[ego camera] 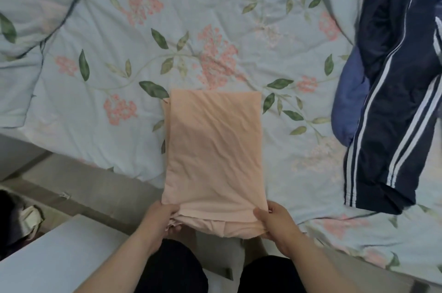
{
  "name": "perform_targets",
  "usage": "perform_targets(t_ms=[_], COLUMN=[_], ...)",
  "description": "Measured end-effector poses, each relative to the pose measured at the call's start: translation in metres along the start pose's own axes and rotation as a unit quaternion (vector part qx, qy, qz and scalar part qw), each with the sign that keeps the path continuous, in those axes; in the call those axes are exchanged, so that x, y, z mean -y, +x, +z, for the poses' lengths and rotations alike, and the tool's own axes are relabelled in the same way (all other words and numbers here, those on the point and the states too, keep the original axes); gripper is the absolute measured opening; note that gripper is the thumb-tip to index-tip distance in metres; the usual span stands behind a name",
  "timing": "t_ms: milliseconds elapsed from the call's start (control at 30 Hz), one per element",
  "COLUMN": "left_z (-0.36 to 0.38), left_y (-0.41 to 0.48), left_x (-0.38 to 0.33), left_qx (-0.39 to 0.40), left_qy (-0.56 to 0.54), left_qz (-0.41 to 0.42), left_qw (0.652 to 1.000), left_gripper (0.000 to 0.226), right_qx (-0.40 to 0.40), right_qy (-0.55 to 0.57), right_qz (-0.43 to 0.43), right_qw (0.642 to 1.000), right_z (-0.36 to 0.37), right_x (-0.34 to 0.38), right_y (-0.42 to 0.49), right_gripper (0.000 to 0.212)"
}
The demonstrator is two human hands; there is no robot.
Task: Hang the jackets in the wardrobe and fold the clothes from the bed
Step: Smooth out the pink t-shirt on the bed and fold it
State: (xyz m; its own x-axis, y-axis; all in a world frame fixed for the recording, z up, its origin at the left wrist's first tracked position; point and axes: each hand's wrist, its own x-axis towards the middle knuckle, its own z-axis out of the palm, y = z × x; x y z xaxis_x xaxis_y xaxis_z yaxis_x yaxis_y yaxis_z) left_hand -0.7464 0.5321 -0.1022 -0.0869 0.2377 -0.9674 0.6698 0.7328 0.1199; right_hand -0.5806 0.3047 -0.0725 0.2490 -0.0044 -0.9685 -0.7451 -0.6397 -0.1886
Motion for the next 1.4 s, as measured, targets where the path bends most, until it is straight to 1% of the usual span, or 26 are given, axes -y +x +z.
perform_targets(t_ms=[67, 133, 167, 200, 267, 300, 333, 367, 433, 467, 533, 600, 667, 733, 800, 867, 900, 933, 967, 1000, 1033, 1100, 1167, 1300, 1333, 1400], left_z=[-0.003, -0.004, -0.003, -0.001, 0.003, 0.005, 0.007, 0.009, 0.013, 0.016, 0.023, 0.029, 0.033, 0.033, 0.028, 0.02, 0.015, 0.011, 0.008, 0.006, 0.006, 0.008, 0.01, 0.019, 0.021, 0.024], left_y=[-0.012, -0.024, -0.031, -0.037, -0.047, -0.048, -0.049, -0.047, -0.041, -0.038, -0.03, -0.023, -0.018, -0.013, -0.004, 0.006, 0.011, 0.016, 0.021, 0.025, 0.025, 0.022, 0.023, 0.028, 0.031, 0.032], left_x=[-0.003, -0.021, -0.034, -0.049, -0.083, -0.1, -0.118, -0.134, -0.164, -0.177, -0.198, -0.212, -0.216, -0.215, -0.209, -0.2, -0.192, -0.183, -0.173, -0.162, -0.154, -0.147, -0.151, -0.171, -0.175, -0.184], left_qx=[-0.031, -0.04, -0.024, 0.007, 0.08, 0.113, 0.147, 0.182, 0.235, 0.25, 0.268, 0.259, 0.246, 0.238, 0.2, 0.113, 0.053, -0.008, -0.045, -0.039, 0.0, 0.073, 0.08, 0.086, 0.09, 0.102], left_qy=[-0.03, -0.082, -0.114, -0.154, -0.241, -0.29, -0.336, -0.371, -0.416, -0.427, -0.427, -0.417, -0.396, -0.365, -0.364, -0.367, -0.334, -0.263, -0.176, -0.104, -0.058, -0.007, 0.012, 0.02, 0.028, 0.04], left_qz=[0.046, 0.107, 0.124, 0.126, 0.091, 0.064, 0.043, 0.031, 0.02, 0.017, 0.016, 0.017, 0.028, 0.057, 0.097, 0.141, 0.165, 0.188, 0.206, 0.217, 0.217, 0.219, 0.243, 0.236, 0.223, 0.201], left_qw=[0.998, 0.99, 0.985, 0.98, 0.963, 0.948, 0.929, 0.91, 0.878, 0.869, 0.863, 0.871, 0.884, 0.898, 0.904, 0.912, 0.927, 0.946, 0.962, 0.97, 0.974, 0.973, 0.967, 0.968, 0.97, 0.973], left_gripper=[0.019, 0.034, 0.037, 0.033, 0.026, 0.026, 0.026, 0.026, 0.03, 0.035, 0.045, 0.05, 0.049, 0.042, 0.035, 0.038, 0.042, 0.046, 0.047, 0.043, 0.035, 0.017, 0.016, 0.025, 0.027, 0.027], right_qx=[-0.003, 0.007, 0.021, 0.039, 0.079, 0.111, 0.151, 0.183, 0.211, 0.217, 0.227, 0.231, 0.228, 0.218, 0.187, 0.125, 0.08, 0.034, -0.009, -0.037, -0.058, -0.061, -0.073, -0.091, -0.086, -0.059], right_qy=[0.027, 0.093, 0.147, 0.205, 0.31, 0.357, 0.397, 0.427, 0.466, 0.484, 0.518, 0.538, 0.528, 0.506, 0.487, 0.462, 0.441, 0.409, 0.366, 0.323, 0.274, 0.177, 0.108, 0.071, 0.075, 0.086], right_qz=[-0.013, -0.042, -0.052, -0.053, -0.038, -0.028, -0.024, -0.024, -0.028, -0.03, -0.032, -0.026, -0.028, -0.043, -0.062, -0.074, -0.079, -0.085, -0.089, -0.102, -0.125, -0.159, -0.163, -0.15, -0.146, -0.143], right_qw=[1.0, 0.995, 0.987, 0.976, 0.947, 0.927, 0.905, 0.885, 0.859, 0.847, 0.824, 0.81, 0.818, 0.833, 0.851, 0.875, 0.891, 0.908, 0.926, 0.94, 0.952, 0.969, 0.978, 0.982, 0.983, 0.984], right_z=[-0.005, -0.011, -0.013, -0.015, -0.016, -0.015, -0.013, -0.012, -0.007, -0.004, 0.0, 0.001, 0.0, -0.003, -0.008, -0.011, -0.012, -0.012, -0.012, -0.01, -0.007, 0.0, 0.007, 0.013, 0.013, 0.012], right_x=[0.009, 0.028, 0.041, 0.055, 0.086, 0.102, 0.118, 0.133, 0.16, 0.17, 0.186, 0.196, 0.2, 0.197, 0.189, 0.182, 0.177, 0.171, 0.166, 0.162, 0.158, 0.151, 0.152, 0.16, 0.162, 0.166], right_y=[-0.008, -0.012, -0.012, -0.011, -0.006, -0.004, -0.001, 0.002, 0.009, 0.012, 0.022, 0.032, 0.037, 0.042, 0.047, 0.051, 0.052, 0.053, 0.054, 0.054, 0.055, 0.059, 0.061, 0.072, 0.072, 0.068], right_gripper=[0.027, 0.046, 0.045, 0.039, 0.024, 0.023, 0.029, 0.04, 0.061, 0.069, 0.078, 0.083, 0.082, 0.072, 0.057, 0.039, 0.029, 0.02, 0.011, 0.002, 0.008, 0.013, 0.015, 0.047, 0.047, 0.035])
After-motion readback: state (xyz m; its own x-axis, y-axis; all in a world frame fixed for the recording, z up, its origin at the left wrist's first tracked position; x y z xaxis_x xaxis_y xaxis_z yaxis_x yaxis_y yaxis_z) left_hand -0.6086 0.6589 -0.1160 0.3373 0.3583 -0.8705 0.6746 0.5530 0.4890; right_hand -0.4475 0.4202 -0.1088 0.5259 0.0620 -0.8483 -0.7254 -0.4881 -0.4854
